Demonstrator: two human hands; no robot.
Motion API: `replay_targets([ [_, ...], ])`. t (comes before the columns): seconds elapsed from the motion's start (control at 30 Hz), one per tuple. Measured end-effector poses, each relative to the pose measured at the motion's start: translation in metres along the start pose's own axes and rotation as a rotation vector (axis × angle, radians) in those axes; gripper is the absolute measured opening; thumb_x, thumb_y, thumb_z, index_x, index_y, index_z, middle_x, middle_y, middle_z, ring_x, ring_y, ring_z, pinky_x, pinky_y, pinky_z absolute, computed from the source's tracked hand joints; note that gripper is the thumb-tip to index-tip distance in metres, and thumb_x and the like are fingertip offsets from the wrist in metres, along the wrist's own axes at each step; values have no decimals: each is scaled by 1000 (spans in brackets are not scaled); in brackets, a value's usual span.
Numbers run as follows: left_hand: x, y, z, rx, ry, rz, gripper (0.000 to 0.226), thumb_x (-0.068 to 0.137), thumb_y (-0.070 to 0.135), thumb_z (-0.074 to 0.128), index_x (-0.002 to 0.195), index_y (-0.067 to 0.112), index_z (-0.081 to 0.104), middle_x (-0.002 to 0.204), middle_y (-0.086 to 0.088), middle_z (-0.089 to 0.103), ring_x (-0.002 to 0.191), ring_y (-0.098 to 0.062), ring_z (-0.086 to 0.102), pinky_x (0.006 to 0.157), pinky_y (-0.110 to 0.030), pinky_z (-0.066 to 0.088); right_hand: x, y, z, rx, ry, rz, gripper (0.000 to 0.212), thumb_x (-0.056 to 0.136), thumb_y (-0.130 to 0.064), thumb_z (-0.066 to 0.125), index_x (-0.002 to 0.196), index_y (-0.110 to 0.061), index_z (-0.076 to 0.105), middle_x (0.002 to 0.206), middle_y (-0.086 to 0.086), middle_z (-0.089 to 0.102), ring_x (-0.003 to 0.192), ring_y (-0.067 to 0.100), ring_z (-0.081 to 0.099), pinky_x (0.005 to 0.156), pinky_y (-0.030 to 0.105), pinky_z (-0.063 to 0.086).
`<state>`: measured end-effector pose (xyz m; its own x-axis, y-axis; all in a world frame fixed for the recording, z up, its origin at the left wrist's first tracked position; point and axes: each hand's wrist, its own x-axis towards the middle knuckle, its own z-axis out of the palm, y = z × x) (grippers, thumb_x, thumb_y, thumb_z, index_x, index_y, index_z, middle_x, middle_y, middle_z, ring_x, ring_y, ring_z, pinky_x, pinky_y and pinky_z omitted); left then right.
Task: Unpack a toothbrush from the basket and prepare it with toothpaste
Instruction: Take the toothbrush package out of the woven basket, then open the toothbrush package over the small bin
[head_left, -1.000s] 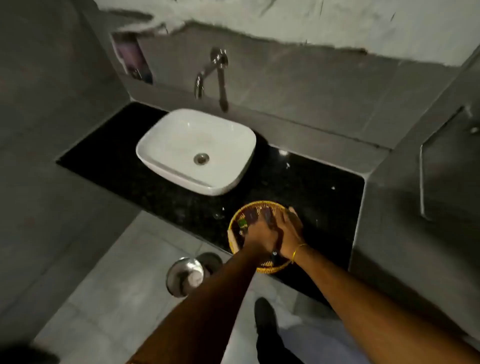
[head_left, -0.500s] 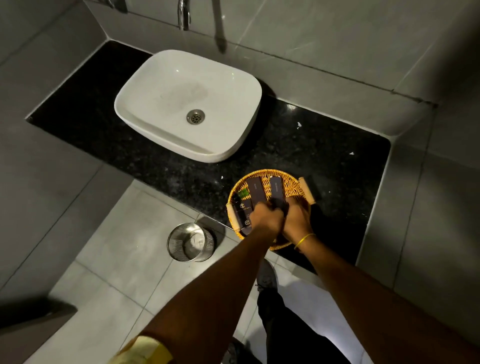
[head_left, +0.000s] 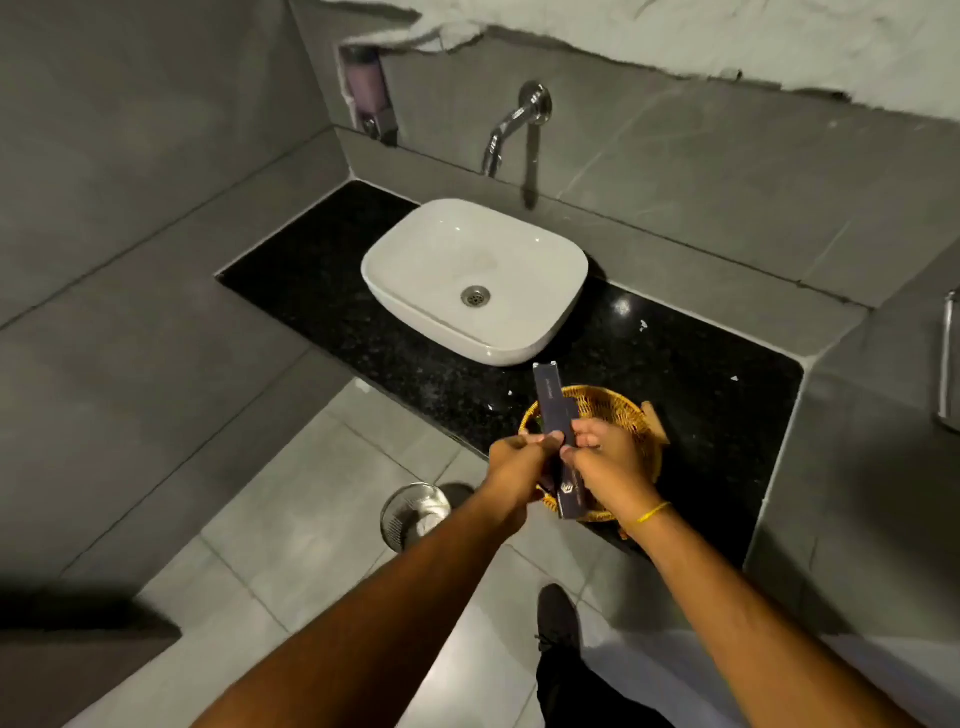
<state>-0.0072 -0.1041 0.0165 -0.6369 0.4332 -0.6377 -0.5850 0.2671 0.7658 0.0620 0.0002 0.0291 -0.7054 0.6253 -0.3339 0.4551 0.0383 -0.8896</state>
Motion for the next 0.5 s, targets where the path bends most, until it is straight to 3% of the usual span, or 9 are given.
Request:
replay_targets([
  [0.1,-59,-14,-52,4,-63,27,24,88,40,72,97,18,69,80,2,76,72,-14,69,64,-32,45,-38,-24,18,10,-94,-30,31,87,-4,66,118,-2,67,96,18,71,67,14,59,42,13,45],
  [0.17,-100,-29,-85,24,-50,39,20,92,36,71,93,17,66,73,2,72,64,-12,68,63,-33,49,-57,-40,31,54,-168,-71,38,88,-12,66,126,-11,64,108,13,71,79,16,64,48,23,50],
  [0.27,-159,-51,-123,65,-15,90,21,98,29,66,102,9,71,82,-2,73,72,-15,70,59,-31,56,-78,-61,50,12,-369,-150,39,88,-17,68,127,-18,64,110,8,71,94,18,71,58,34,56],
  [0.4,-221,-83,-158,59,50,144,22,99,26,64,115,13,72,92,-17,75,72,-20,74,59,-35,60,-114,-73,83,-176,-596,-265,17,86,-10,69,101,-7,77,91,17,76,79,19,72,53,29,58],
  [0.5,-257,-100,-177,43,91,119,25,99,33,64,118,18,70,94,-20,74,65,-20,74,49,-29,56,-139,-72,103,-217,-705,-274,18,92,-8,65,103,2,75,99,21,78,88,26,76,57,30,62],
])
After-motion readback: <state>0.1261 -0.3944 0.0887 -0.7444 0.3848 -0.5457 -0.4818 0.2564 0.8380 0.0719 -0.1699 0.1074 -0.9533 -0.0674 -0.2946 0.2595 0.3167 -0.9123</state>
